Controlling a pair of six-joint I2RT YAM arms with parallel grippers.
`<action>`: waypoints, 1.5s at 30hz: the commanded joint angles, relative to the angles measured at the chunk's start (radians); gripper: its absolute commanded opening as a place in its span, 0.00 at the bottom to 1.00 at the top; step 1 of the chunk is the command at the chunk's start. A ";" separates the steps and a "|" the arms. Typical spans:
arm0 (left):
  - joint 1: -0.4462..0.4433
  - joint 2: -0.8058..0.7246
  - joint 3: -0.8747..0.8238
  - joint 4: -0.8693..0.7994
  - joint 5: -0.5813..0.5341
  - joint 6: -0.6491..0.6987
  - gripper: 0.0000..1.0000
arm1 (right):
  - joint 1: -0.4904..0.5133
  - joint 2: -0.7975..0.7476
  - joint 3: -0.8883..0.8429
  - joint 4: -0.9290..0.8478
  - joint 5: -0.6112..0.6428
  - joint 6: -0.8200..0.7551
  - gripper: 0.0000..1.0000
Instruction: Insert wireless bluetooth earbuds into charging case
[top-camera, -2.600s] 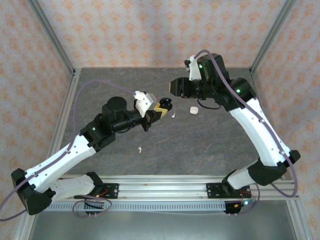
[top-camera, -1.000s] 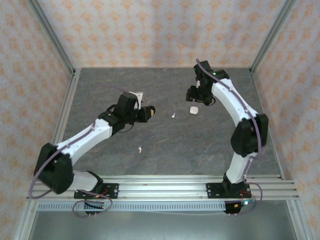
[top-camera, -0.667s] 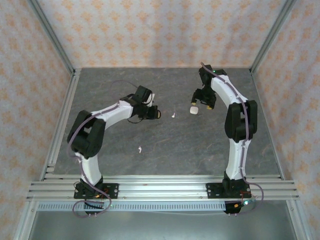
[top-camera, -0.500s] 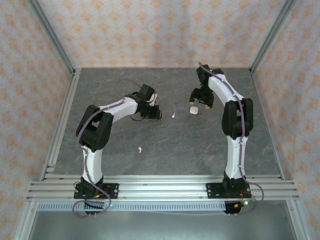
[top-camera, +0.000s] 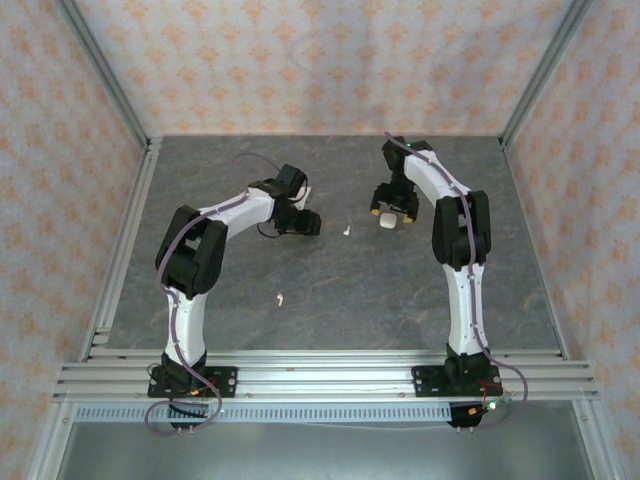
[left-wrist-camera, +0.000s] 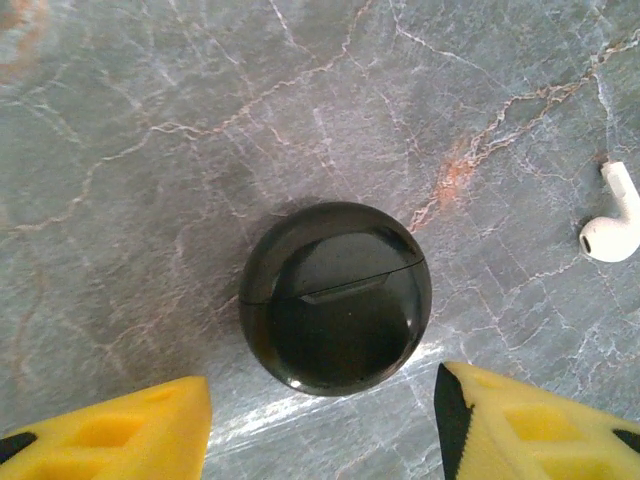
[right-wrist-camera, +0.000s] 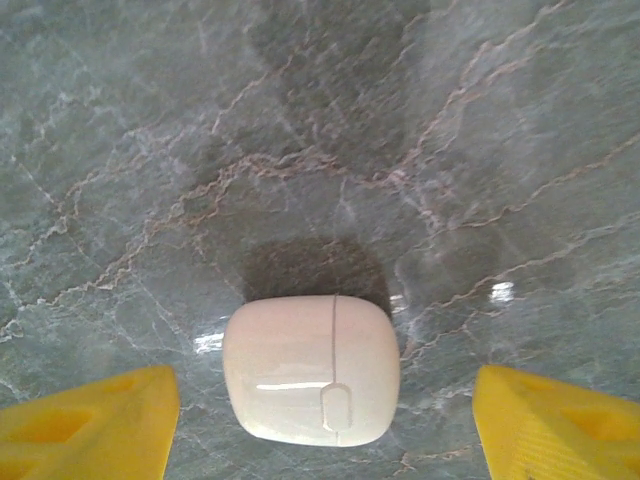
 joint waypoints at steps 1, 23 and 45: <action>0.009 -0.074 0.003 -0.029 -0.050 0.034 0.59 | 0.021 0.033 0.025 -0.039 0.029 -0.006 0.76; 0.008 -0.320 -0.176 0.004 -0.041 0.018 0.58 | 0.056 -0.113 -0.190 0.035 0.099 -0.178 0.48; 0.007 -0.620 -0.516 0.110 -0.030 -0.012 0.56 | 0.501 -0.393 -0.702 0.193 -0.027 -0.420 0.45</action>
